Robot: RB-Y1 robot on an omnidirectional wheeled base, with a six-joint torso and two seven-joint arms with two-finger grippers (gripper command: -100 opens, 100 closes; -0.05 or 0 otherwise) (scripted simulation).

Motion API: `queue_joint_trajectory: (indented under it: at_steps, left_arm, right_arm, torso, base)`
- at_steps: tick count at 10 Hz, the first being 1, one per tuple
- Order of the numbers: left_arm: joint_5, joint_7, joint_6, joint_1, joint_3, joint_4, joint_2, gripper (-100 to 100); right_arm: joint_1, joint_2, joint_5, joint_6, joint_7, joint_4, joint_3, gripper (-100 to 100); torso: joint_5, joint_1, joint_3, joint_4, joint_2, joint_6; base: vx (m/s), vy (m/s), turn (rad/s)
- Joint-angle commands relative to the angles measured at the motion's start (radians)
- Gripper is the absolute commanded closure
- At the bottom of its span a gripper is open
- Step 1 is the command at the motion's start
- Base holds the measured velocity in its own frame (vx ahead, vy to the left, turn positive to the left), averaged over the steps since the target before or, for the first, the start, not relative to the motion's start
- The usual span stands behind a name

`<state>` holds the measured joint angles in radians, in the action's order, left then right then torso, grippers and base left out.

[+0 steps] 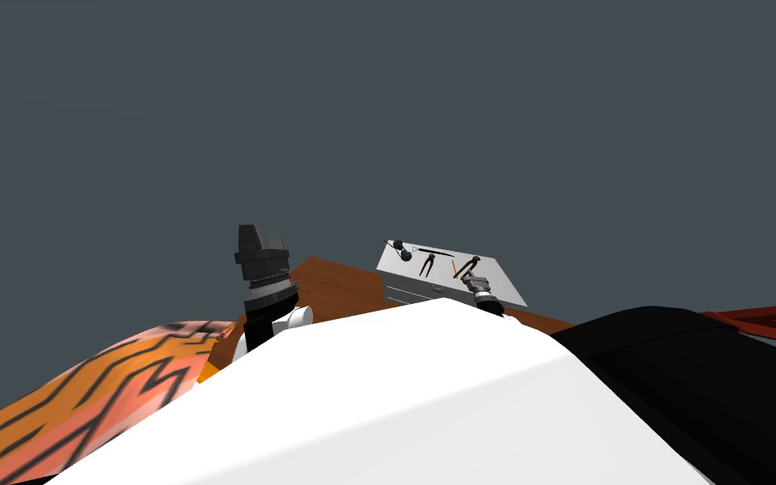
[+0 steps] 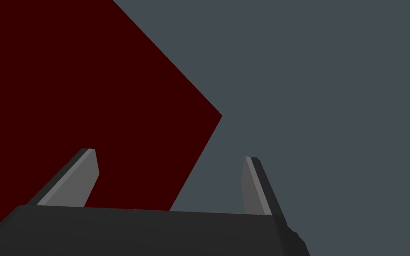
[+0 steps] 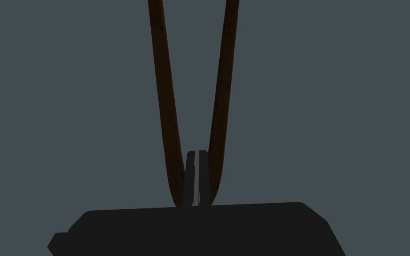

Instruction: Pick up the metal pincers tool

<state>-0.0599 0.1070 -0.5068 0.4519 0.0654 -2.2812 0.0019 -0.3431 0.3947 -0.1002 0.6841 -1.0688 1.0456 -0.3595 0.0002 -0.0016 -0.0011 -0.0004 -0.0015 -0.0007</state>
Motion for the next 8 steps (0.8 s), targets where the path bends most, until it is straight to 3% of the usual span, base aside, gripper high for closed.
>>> queue_joint_trajectory:
  at_steps: [1,2,4,8]
  left_arm:
    - [0.000,0.000,0.000,0.000,0.000,0.000,0.000,0]
    - [0.000,0.000,0.000,0.000,0.000,0.000,0.000,0]
    - [0.000,0.000,0.000,0.000,0.000,0.000,0.000,0]
    - [0.000,0.000,0.000,0.000,0.000,0.000,0.000,0]
  right_arm:
    - [0.000,0.000,0.000,0.000,0.000,0.000,0.000,100]
    - [0.000,0.000,0.000,0.000,0.000,0.000,0.000,100]
    - [0.006,-0.028,0.005,0.019,-0.022,-0.007,-0.007,-100]
    - [0.022,-0.099,0.017,0.064,-0.075,-0.028,-0.025,-100]
  torso:
    - [0.000,0.000,0.000,0.000,0.000,0.000]
    - [0.000,0.000,0.000,0.000,0.000,0.000]
    - [0.000,0.000,0.000,0.000,0.000,0.000]
    - [-0.001,-0.002,-0.002,-0.001,-0.003,0.000]
  base:
    - [0.000,0.000,0.000]
    - [0.000,0.000,0.000]
    - [0.008,-0.010,-0.032]
    - [0.039,-0.031,-0.058]
